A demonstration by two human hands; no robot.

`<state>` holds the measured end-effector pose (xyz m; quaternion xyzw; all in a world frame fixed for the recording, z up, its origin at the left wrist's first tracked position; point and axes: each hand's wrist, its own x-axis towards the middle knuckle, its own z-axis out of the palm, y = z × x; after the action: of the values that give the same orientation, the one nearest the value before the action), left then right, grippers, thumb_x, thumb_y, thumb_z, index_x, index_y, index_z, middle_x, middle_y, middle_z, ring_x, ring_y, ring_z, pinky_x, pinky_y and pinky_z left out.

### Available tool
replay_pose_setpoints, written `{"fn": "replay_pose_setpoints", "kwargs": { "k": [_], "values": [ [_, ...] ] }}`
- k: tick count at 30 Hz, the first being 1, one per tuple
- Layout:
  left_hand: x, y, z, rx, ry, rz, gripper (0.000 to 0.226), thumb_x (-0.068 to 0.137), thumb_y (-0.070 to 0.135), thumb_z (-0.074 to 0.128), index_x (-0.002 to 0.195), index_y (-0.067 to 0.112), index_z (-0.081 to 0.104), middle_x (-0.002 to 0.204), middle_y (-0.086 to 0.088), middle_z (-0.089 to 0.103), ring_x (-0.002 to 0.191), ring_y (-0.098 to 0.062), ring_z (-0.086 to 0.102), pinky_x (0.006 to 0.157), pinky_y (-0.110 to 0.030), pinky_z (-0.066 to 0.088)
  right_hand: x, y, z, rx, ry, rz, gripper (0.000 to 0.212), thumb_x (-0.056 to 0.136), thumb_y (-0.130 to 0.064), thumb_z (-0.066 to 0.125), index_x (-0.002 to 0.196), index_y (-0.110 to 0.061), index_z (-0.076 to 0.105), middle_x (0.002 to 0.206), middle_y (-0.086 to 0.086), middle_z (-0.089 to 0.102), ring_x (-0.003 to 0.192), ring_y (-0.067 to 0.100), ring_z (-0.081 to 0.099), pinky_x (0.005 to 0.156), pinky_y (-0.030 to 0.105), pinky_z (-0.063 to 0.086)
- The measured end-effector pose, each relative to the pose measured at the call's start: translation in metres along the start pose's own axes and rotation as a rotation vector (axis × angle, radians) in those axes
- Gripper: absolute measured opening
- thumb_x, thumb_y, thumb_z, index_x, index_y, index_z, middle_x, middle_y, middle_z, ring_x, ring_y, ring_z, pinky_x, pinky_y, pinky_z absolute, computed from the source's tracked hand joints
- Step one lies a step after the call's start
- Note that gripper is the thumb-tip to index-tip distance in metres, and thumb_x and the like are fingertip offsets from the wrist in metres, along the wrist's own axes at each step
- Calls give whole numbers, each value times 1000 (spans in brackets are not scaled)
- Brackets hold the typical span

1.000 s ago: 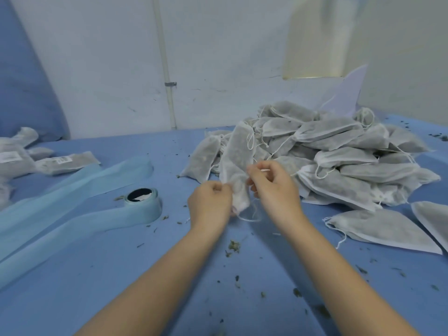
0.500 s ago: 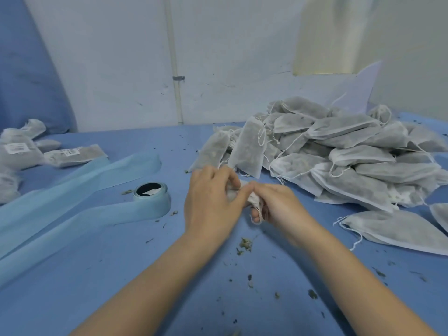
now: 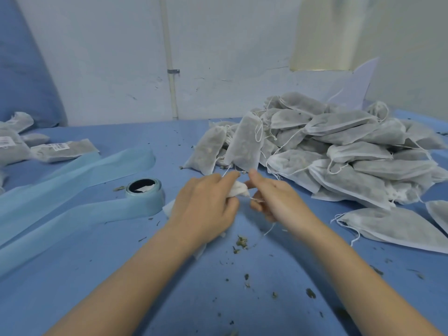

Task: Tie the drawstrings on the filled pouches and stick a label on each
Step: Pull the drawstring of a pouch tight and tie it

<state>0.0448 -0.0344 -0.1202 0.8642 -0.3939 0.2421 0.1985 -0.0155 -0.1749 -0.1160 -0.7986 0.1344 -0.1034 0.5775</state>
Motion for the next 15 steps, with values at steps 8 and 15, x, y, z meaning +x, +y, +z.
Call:
{"fn": "replay_pose_setpoints", "kwargs": {
  "k": [8,15],
  "values": [
    [2,-14,3,-83,-129,-147,36,91,14,40,122,27,54,118,7,59,106,-20,53,77,-29,38,1,4,-9,-323,16,-124,23,91,-33,60,72,-29,71,58,-13,53,53,5,46,53,14,33],
    [2,-7,0,-285,-16,-190,27,84,24,47,108,26,60,88,11,54,87,-14,53,69,-24,35,-1,3,1,-219,118,-268,24,97,-34,47,97,-36,71,103,-28,66,102,-16,52,87,7,36]
  ]
}}
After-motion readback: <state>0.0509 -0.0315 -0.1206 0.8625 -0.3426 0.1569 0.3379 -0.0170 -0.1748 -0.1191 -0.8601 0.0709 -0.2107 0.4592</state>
